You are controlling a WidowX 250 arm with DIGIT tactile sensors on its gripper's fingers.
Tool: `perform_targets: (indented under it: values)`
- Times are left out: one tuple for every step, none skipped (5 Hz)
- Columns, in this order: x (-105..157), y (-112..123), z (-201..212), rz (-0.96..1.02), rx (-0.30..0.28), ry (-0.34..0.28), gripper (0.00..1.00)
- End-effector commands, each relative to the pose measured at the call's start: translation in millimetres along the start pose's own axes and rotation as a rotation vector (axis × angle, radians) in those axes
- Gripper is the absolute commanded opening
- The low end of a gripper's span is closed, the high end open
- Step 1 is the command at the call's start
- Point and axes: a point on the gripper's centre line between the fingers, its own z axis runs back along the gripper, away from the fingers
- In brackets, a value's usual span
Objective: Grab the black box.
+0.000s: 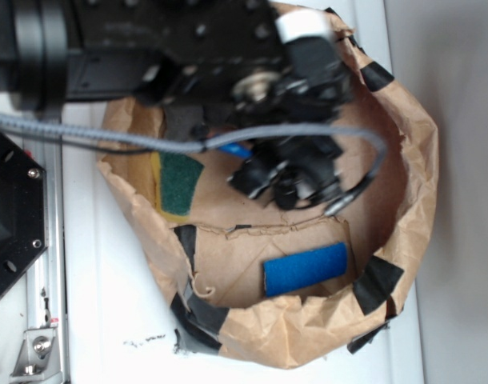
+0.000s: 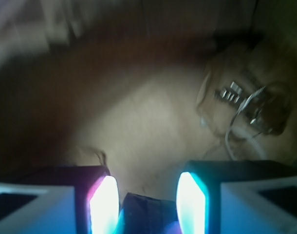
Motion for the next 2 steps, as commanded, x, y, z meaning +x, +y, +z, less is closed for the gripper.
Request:
perform_targets:
  values:
    - [10.6,22.9,43.5,-0.038,0.016,-0.074,0.0]
    - [11.4,22.4,40.6,-0.038,0.015,-0.088,0.0]
